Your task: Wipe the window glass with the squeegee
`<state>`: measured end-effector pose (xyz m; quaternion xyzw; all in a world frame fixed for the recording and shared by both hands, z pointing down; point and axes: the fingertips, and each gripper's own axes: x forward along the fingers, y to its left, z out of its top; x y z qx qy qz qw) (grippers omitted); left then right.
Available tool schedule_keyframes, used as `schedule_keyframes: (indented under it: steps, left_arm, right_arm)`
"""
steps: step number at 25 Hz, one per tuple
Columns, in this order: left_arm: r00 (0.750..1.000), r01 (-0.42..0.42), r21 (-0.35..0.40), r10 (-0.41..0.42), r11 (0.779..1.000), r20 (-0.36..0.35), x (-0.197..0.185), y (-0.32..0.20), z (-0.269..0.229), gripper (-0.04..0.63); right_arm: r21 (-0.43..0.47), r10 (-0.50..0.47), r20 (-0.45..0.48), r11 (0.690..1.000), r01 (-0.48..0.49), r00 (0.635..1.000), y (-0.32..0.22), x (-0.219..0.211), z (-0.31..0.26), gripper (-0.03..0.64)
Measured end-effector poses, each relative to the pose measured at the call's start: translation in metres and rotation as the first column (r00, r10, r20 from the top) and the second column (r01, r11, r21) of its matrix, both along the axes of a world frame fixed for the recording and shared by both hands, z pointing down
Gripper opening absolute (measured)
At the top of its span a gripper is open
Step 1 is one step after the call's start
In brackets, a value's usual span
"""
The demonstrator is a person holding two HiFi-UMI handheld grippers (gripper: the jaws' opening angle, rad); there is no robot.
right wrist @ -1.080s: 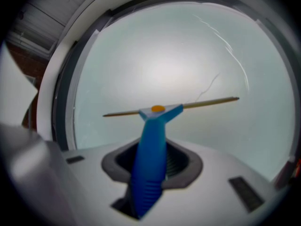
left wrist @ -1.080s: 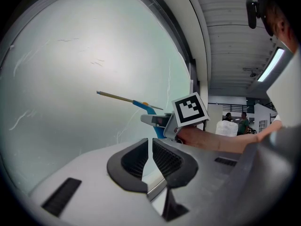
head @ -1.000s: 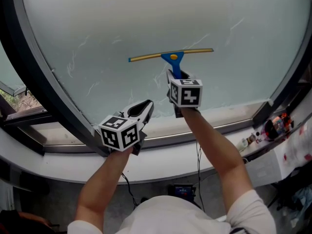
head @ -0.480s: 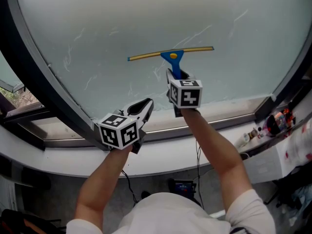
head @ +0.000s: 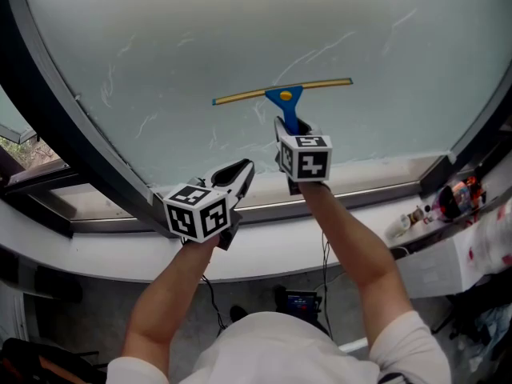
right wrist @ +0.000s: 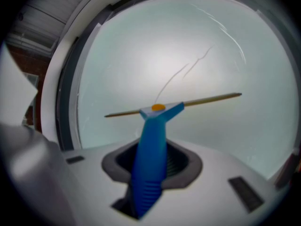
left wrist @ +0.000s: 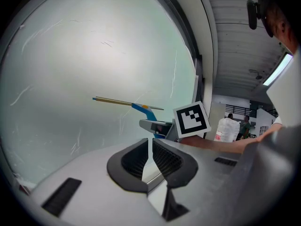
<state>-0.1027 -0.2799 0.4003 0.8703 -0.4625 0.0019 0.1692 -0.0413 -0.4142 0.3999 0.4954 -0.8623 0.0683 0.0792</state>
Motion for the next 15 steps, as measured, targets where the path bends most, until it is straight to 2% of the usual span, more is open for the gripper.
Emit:
schedule_keyframes:
  steps: [15]
  left_arm:
    - [1.000,-0.001,-0.048,0.001,0.999,-0.010,0.001,-0.004,0.024,0.052]
  right_arm:
    - [-0.040,-0.008,0.002,0.999,0.008,1.000,0.002,-0.002,0.033,0.129]
